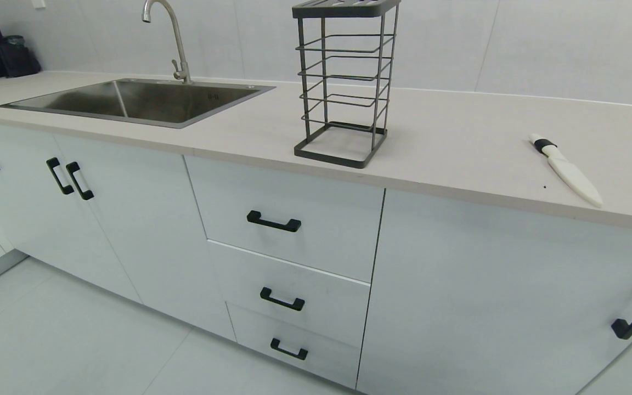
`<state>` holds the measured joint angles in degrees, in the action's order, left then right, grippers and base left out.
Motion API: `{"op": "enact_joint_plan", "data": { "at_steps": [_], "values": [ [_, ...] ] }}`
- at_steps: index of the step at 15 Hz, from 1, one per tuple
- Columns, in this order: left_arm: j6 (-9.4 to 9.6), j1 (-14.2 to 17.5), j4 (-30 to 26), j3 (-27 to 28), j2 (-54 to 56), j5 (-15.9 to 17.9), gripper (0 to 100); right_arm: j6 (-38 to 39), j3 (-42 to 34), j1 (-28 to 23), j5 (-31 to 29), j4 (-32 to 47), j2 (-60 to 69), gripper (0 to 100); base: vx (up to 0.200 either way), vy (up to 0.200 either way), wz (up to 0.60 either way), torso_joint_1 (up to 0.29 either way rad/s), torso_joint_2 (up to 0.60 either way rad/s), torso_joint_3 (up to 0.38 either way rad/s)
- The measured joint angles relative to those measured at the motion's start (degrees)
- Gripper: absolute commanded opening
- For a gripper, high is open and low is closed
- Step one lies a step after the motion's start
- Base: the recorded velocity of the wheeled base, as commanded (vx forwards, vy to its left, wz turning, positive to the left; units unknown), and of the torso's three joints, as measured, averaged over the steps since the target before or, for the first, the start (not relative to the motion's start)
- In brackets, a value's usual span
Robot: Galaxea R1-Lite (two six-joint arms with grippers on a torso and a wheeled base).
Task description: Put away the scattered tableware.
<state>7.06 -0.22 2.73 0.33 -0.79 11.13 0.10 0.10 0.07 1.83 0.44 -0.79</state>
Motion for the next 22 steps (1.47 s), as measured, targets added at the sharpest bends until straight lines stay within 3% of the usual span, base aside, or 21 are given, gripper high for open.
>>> {"op": "enact_joint_plan", "data": {
  "at_steps": [1,6,9,15,22],
  "values": [
    [-0.17,0.12,-1.48,-0.12,0.38,-1.5,100,0.0,0.0,0.04,0.0,0.0,0.0,100,0.0,0.0,0.0,0.0,0.0,0.0],
    [-0.49,0.2,-1.87,-0.28,0.87,-2.16,100,0.0,0.0,0.0,0.0,0.0,0.0,100,0.0,0.0,0.0,0.0,0.0,0.0],
    [-1.84,0.22,-2.24,-0.33,0.89,-3.06,100,-0.02,-0.05,0.0,0.0,-0.06,0.0,100,0.0,0.0,0.0,0.0,0.0,0.0],
    [-5.75,0.22,-2.51,-0.33,0.87,-5.74,100,0.23,-0.1,0.09,-0.02,-0.11,-0.02,100,0.0,0.0,-0.6,0.006,0.01,0.002],
    [-5.84,0.22,-2.49,-0.33,0.87,-5.69,100,0.26,-0.1,0.04,-0.02,-0.11,-0.02,100,0.0,0.0,-0.09,0.001,0.0,0.001]
  ]
}}
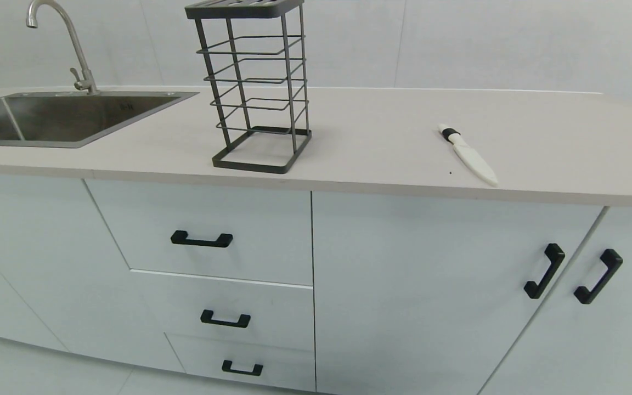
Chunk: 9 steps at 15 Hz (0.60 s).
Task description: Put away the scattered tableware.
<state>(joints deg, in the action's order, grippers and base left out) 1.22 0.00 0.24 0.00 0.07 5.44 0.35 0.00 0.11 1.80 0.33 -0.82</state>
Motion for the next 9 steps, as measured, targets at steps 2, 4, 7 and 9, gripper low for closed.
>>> {"op": "enact_joint_plan", "data": {
  "at_steps": [2,4,7,9],
  "values": [
    [0.0,0.0,0.0,0.0,0.0,0.02,100,-0.02,0.0,0.02,0.02,0.0,0.0,100,0.0,0.0,-0.6,0.0,0.0,0.005],
    [0.0,0.0,-0.02,0.0,0.0,0.02,100,-0.04,0.0,0.0,0.02,0.0,-0.02,100,0.0,0.0,0.0,0.0,0.0,0.0],
    [0.0,0.0,-0.02,0.0,0.0,0.02,100,-0.02,0.0,0.0,0.02,0.0,-0.02,100,0.0,0.0,0.0,0.0,0.0,0.0],
    [0.0,0.0,0.0,0.0,0.0,0.02,100,-0.02,0.0,0.0,0.02,0.0,-0.02,100,0.0,0.0,0.0,0.0,0.0,0.0]
  ]
}}
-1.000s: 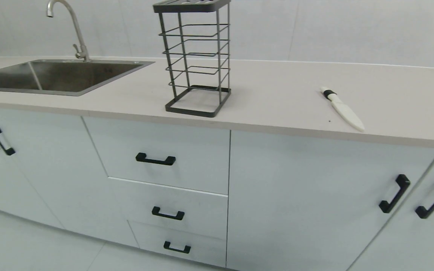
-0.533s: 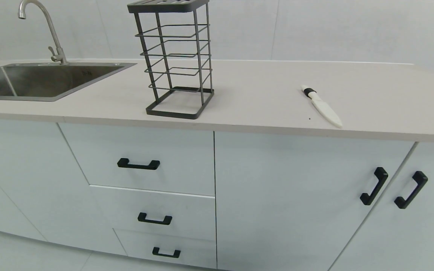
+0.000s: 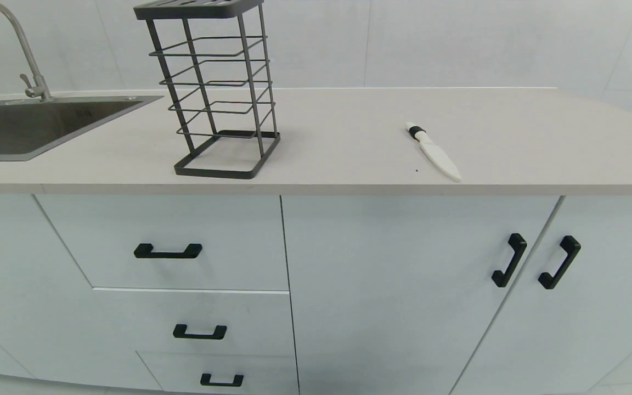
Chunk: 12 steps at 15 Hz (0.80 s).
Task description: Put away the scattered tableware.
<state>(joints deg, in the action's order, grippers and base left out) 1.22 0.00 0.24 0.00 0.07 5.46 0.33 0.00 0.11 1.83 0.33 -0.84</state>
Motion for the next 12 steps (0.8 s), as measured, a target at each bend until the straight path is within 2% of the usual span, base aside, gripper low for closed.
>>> {"op": "enact_joint_plan", "data": {
  "at_steps": [4,5,6,12],
  "values": [
    [-0.11,0.0,-0.02,0.0,0.0,-0.57,100,-0.01,0.0,-0.04,0.0,0.0,0.0,100,0.0,0.0,0.0,0.0,0.0,0.0],
    [-0.11,0.0,-0.02,0.0,0.0,-1.26,100,-0.01,0.0,-0.04,0.0,0.0,0.0,100,0.2,0.0,0.0,0.002,0.0,-0.002],
    [-0.1,0.0,0.0,0.0,0.0,-1.83,100,-0.01,0.0,-0.04,-0.02,0.0,0.0,100,0.0,0.0,0.0,0.0,0.0,0.0],
    [0.0,0.0,0.0,0.0,0.0,-1.94,100,0.0,0.02,0.0,-0.02,0.0,-0.01,100,0.0,0.0,0.0,0.0,0.0,0.0]
  ]
}}
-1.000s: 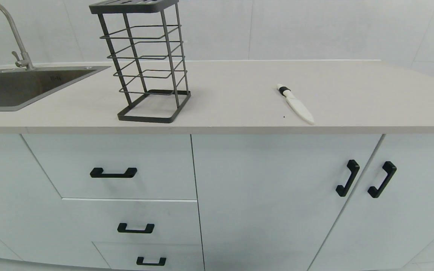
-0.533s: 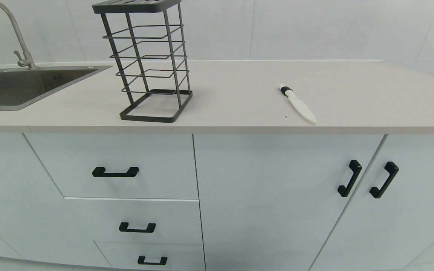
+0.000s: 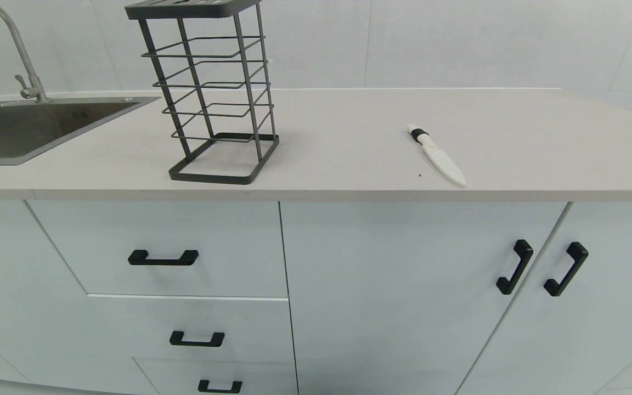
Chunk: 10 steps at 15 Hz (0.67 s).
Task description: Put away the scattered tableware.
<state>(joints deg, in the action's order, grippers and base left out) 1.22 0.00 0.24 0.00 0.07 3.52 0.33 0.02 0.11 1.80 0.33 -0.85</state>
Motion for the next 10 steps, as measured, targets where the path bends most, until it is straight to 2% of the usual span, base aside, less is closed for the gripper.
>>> {"op": "enact_joint_plan", "data": {
  "at_steps": [2,5,10],
  "values": [
    [0.0,0.0,-0.02,0.0,0.0,-0.02,100,0.02,0.0,-0.04,0.0,0.02,-0.02,100,0.0,0.0,0.0,0.0,0.0,0.0],
    [0.0,0.0,-0.06,0.0,0.0,-0.02,100,0.02,0.0,-0.04,0.0,0.02,0.0,100,0.0,0.0,0.0,0.123,-0.1,-0.103],
    [0.11,0.0,0.02,0.0,0.0,0.0,100,0.02,0.0,-0.04,0.02,0.0,-0.02,100,0.0,0.0,0.0,0.206,-0.53,-0.239]
  ]
}}
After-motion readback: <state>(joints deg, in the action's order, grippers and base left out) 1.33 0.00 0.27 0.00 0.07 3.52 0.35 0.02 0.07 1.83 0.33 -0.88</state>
